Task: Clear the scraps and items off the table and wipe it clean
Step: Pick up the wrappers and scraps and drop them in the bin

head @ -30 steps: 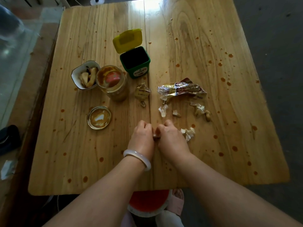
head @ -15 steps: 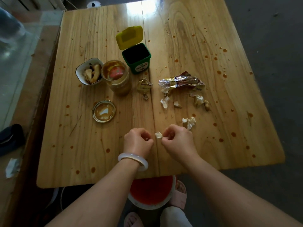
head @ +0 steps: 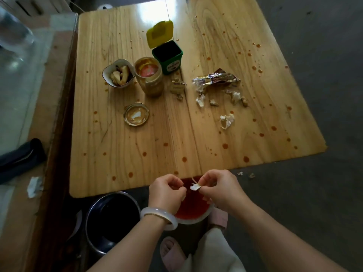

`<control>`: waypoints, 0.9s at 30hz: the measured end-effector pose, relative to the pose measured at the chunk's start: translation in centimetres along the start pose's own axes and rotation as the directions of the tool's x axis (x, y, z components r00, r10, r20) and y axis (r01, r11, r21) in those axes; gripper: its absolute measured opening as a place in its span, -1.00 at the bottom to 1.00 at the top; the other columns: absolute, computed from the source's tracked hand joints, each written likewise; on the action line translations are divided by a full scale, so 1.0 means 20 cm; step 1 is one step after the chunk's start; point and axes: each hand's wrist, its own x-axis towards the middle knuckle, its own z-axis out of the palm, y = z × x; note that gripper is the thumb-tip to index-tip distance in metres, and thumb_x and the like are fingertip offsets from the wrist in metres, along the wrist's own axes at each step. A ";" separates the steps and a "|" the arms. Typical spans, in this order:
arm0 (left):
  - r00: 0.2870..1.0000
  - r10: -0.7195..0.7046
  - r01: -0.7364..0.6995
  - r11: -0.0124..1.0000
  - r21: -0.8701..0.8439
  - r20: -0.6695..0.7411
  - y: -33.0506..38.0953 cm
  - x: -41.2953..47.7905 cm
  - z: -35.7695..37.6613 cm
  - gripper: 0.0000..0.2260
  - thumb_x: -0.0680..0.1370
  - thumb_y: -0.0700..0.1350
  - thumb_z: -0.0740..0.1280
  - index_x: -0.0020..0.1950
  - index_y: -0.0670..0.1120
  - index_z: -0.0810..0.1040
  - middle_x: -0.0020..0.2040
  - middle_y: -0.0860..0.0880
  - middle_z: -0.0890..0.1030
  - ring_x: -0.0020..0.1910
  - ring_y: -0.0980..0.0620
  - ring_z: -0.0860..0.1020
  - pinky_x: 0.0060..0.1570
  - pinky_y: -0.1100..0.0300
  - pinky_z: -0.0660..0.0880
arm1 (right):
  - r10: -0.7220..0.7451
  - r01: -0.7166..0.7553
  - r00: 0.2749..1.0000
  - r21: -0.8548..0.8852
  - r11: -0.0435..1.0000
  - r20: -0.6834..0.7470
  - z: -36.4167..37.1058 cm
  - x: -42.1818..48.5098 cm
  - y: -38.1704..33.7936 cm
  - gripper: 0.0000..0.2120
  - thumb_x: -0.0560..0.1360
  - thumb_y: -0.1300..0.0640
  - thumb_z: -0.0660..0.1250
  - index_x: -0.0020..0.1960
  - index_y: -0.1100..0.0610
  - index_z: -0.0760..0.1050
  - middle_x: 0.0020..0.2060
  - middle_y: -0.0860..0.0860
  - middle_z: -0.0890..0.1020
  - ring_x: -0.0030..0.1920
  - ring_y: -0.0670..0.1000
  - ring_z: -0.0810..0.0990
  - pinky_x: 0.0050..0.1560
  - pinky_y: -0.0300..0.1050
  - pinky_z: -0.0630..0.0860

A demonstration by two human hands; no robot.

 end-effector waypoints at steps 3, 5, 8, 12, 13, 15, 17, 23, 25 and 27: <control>0.999 0.008 -0.006 0.999 0.045 -0.035 -0.05 0.00 0.05 -0.93 0.44 -0.16 0.41 -0.18 0.02 0.59 -0.15 0.06 0.59 -0.15 0.15 0.54 -0.16 0.23 0.54 | -0.013 0.011 1.000 -0.074 0.997 -0.025 0.08 -0.01 0.05 -0.87 0.47 0.20 0.45 -0.16 -0.02 0.59 -0.20 -0.05 0.65 -0.21 -0.10 0.67 -0.12 -0.11 0.67; 0.999 0.017 -0.014 0.998 0.069 -0.035 -0.09 0.01 0.08 -0.91 0.45 -0.16 0.40 -0.14 0.03 0.57 -0.11 0.06 0.57 -0.12 0.15 0.54 -0.11 0.21 0.55 | -0.014 0.011 1.000 -0.119 0.993 -0.023 0.13 0.00 0.08 -0.87 0.48 0.19 0.45 -0.14 -0.04 0.57 -0.17 -0.06 0.63 -0.14 -0.08 0.65 -0.05 -0.05 0.66; 0.999 0.029 -0.027 0.995 0.095 -0.027 -0.13 0.01 0.11 -0.86 0.47 -0.15 0.39 -0.06 0.08 0.54 0.02 0.05 0.53 -0.04 0.12 0.52 0.01 0.13 0.55 | -0.005 0.005 1.000 -0.135 0.991 -0.004 0.18 0.01 0.12 -0.87 0.48 0.16 0.45 -0.08 -0.04 0.56 -0.08 -0.07 0.59 0.02 -0.03 0.61 0.06 0.02 0.64; 0.998 0.065 -0.063 0.988 0.144 -0.010 -0.15 0.00 0.12 -0.76 0.50 -0.23 0.32 0.08 0.07 0.51 0.13 0.07 0.48 0.11 0.09 0.48 0.13 0.09 0.51 | 0.027 -0.024 1.000 -0.138 0.990 0.013 0.20 0.03 0.15 -0.81 0.50 0.20 0.44 0.00 -0.07 0.53 0.02 -0.08 0.57 0.10 -0.02 0.57 0.13 0.05 0.61; 0.997 0.073 -0.070 0.985 0.156 -0.013 -0.16 0.00 0.12 -0.76 0.51 -0.25 0.30 0.08 0.06 0.51 0.14 0.07 0.48 0.12 0.08 0.48 0.14 0.08 0.50 | 0.033 -0.031 0.999 -0.137 0.990 0.009 0.20 0.03 0.16 -0.81 0.50 0.21 0.43 -0.01 -0.06 0.54 0.02 -0.08 0.57 0.08 -0.03 0.59 0.12 0.04 0.62; 0.996 0.088 -0.083 0.982 0.171 -0.022 -0.16 -0.01 0.12 -0.76 0.52 -0.27 0.26 0.06 0.05 0.51 0.12 0.06 0.48 0.10 0.08 0.49 0.13 0.07 0.51 | 0.036 -0.037 0.999 -0.132 0.991 -0.009 0.19 0.04 0.17 -0.82 0.51 0.24 0.40 -0.05 -0.05 0.55 -0.04 -0.08 0.59 -0.03 -0.07 0.63 0.04 0.00 0.64; 0.993 0.112 -0.103 0.978 0.182 -0.042 -0.16 -0.01 0.11 -0.78 0.54 -0.26 0.24 -0.01 0.07 0.51 0.06 0.07 0.50 0.04 0.09 0.50 0.08 0.09 0.53 | 0.034 -0.037 0.999 -0.119 0.992 -0.032 0.18 0.05 0.18 -0.82 0.52 0.24 0.39 -0.09 -0.05 0.56 -0.09 -0.06 0.61 -0.15 -0.09 0.66 -0.04 -0.05 0.66; 0.984 0.159 -0.139 0.967 0.215 -0.079 -0.14 0.01 0.10 -0.88 0.51 -0.15 0.35 -0.11 0.08 0.52 -0.13 0.11 0.55 -0.13 0.15 0.54 -0.11 0.15 0.57 | -0.031 0.029 0.997 -0.040 0.999 -0.066 0.15 0.06 0.15 -0.91 0.49 0.08 0.47 -0.16 -0.06 0.58 -0.15 -0.09 0.64 -0.25 -0.11 0.67 -0.07 -0.04 0.66; 0.973 0.212 -0.185 0.953 0.240 -0.091 -0.10 0.03 0.11 -0.92 0.50 -0.13 0.36 -0.11 0.06 0.52 -0.15 0.14 0.52 -0.15 0.18 0.52 -0.13 0.22 0.54 | -0.067 0.066 0.995 -0.019 0.998 -0.080 0.13 0.07 0.13 -0.93 0.50 0.04 0.45 -0.15 -0.06 0.59 -0.18 -0.08 0.65 -0.28 -0.11 0.66 -0.08 -0.04 0.66; 0.951 0.287 -0.250 0.933 0.260 -0.115 -0.06 0.04 0.11 -0.91 0.51 -0.16 0.34 -0.10 0.03 0.50 -0.14 0.14 0.49 -0.15 0.20 0.48 -0.18 0.35 0.45 | -0.093 0.094 0.991 0.008 0.996 -0.098 0.10 0.09 0.11 -0.91 0.52 0.06 0.42 -0.15 -0.08 0.58 -0.17 -0.09 0.64 -0.21 -0.10 0.65 -0.04 0.00 0.65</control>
